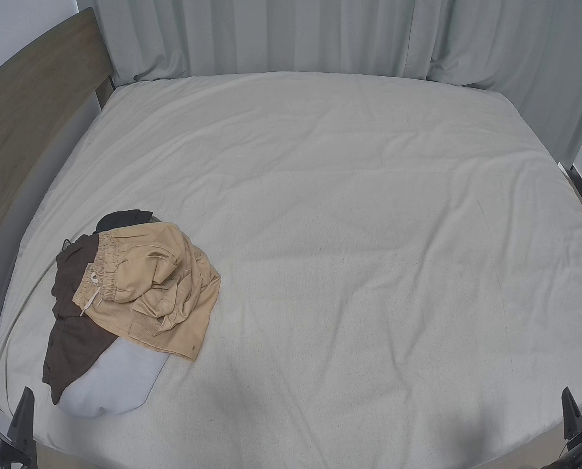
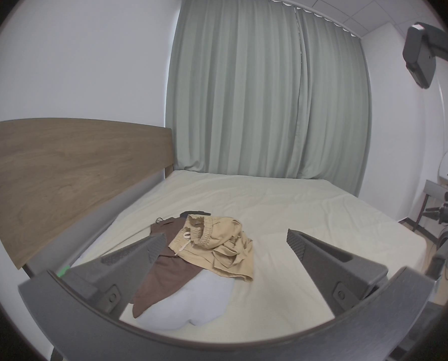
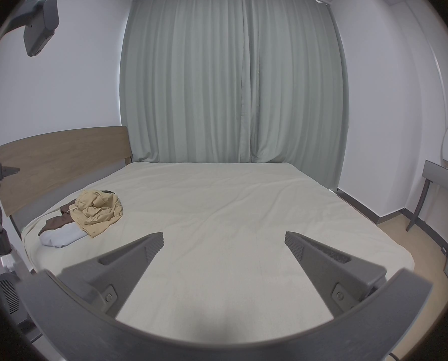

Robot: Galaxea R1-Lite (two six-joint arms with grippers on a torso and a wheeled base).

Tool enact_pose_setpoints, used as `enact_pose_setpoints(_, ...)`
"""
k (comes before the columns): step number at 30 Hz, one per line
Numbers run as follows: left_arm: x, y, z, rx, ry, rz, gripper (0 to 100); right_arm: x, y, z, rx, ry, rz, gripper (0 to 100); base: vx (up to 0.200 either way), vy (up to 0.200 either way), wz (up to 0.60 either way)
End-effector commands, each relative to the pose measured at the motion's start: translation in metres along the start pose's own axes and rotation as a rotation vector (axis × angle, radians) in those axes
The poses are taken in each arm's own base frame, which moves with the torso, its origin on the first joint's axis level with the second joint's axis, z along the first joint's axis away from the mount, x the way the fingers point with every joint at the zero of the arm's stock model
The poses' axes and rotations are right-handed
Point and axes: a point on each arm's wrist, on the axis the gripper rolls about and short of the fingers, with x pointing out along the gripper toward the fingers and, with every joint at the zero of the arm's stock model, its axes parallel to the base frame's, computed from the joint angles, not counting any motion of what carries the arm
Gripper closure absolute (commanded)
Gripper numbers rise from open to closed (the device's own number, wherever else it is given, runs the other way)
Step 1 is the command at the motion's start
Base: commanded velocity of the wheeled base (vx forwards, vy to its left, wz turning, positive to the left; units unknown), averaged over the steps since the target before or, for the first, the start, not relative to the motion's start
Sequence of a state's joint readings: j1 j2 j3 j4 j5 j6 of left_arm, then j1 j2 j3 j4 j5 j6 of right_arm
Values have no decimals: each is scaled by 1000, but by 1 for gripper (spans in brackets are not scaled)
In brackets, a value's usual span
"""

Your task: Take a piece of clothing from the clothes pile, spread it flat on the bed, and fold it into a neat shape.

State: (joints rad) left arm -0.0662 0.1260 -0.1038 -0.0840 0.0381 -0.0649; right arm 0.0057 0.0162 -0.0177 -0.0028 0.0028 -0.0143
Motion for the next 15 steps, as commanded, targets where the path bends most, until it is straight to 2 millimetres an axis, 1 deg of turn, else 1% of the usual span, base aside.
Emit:
enact_pose_setpoints(1, 10, -1, 13, -26, 53, -57, 0, 0, 0, -5, -1, 1, 1, 0, 0, 0, 0)
enact_pose_setpoints(6, 15, -2, 26, -35, 52, -88, 0, 0, 0, -5, 0, 1, 1, 0, 0, 0, 0)
enact_pose_setpoints(7, 17, -2, 32, -38, 50, -88, 0, 0, 0, -5, -1, 1, 1, 0, 0, 0, 0)
enact_pose_setpoints(10, 19, -3, 38, -52, 53, -89, 0, 0, 0, -5, -1, 1, 1, 0, 0, 0, 0)
enact_pose_setpoints(11, 24, -4, 45, -91, 64, -88, 0, 0, 0, -5, -1, 1, 1, 0, 0, 0, 0)
enact_pose_setpoints(15, 35, -7, 55, -182, 108, -99, 0, 0, 0, -5, -1, 1, 1, 0, 0, 0, 0)
